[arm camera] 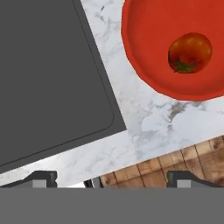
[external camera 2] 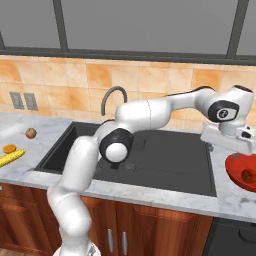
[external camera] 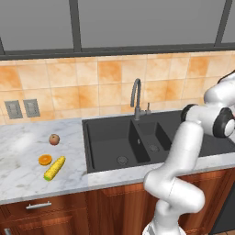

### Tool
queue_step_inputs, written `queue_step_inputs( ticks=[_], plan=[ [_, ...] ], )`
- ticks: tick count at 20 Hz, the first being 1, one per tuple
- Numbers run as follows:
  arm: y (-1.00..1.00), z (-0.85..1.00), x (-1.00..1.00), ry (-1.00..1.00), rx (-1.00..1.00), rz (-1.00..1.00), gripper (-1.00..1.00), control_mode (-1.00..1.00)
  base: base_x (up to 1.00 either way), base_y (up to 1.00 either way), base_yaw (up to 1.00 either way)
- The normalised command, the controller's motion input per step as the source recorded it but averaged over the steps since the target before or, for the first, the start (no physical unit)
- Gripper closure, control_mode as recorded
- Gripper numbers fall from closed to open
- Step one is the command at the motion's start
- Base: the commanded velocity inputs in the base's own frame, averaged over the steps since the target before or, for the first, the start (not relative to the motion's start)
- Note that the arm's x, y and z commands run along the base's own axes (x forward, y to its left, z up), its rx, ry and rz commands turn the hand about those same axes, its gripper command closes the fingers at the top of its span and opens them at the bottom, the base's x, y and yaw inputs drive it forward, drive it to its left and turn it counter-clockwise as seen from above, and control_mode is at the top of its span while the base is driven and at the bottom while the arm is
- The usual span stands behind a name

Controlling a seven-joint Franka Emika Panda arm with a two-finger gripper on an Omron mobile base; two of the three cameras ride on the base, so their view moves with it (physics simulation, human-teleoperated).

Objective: There is a mixed pile of frozen fruits and vegetables on the counter. Locate all the frozen vegetables and place the items in a bowl on the counter. Take all the frozen fruits and defrost them in a running sink.

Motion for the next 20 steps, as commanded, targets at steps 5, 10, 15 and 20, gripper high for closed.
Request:
queue_step_inputs(
  ticks=[5, 10, 15, 20],
  plan=[
    [1.00, -0.01, -0.05, -0.03, -0.14, -0.01, -1.00, -1.00, 0.00, 0.00, 0.00],
    [1.00, -0.03, 0.06, -0.01, -0.18, 0.00, -1.00, -1.00, 0.00, 0.00, 0.00],
    [1.00, 0.15, 0.04, -0.01, -0.11, 0.01, -1.00, -1.00, 0.00, 0.00, 0.00],
    [0.85, 0.07, 0.04, -0.01, -0.01, -0.09, -1.00, -1.00, 0.00, 0.00, 0.00]
  ],
)
